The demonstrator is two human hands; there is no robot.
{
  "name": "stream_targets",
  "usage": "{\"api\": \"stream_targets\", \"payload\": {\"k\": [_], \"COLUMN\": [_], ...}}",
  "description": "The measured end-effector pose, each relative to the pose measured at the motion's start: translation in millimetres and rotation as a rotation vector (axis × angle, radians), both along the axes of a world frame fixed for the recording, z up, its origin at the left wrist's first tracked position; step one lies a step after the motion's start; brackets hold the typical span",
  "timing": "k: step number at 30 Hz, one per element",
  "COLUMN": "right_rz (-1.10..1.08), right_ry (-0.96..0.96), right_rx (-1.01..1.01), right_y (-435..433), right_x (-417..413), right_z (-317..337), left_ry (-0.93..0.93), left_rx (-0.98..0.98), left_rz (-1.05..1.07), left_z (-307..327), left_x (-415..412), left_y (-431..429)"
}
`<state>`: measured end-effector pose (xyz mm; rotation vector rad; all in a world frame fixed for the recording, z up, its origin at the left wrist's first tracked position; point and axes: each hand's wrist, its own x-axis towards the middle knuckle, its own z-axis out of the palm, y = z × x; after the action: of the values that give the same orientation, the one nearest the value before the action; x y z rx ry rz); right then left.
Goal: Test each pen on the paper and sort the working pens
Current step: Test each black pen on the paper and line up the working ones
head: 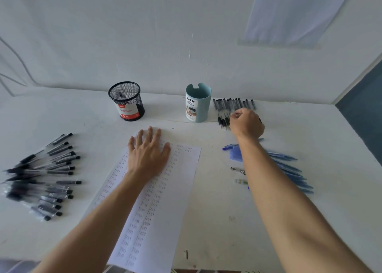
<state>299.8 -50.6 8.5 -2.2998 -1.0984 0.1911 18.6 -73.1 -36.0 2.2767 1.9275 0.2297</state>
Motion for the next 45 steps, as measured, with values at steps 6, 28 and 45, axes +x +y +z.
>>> {"api": "stream_targets", "payload": {"k": [6, 28, 45], "right_rz": [0.005, 0.736, 0.766], "right_ry": [-0.056, -0.164, -0.272], "right_rx": [-0.076, -0.159, -0.228], "right_y": [9, -95, -107], "right_x": [7, -130, -138], "right_z": [-8, -34, -35], "left_ry": [-0.003, -1.003, -0.026], "left_rx": [0.007, -0.154, 0.116], "left_rz": [-0.001, 0.170, 0.447], "left_z": [-1, 37, 28], "left_x": [0, -34, -169], "left_y": [1, -5, -40]}}
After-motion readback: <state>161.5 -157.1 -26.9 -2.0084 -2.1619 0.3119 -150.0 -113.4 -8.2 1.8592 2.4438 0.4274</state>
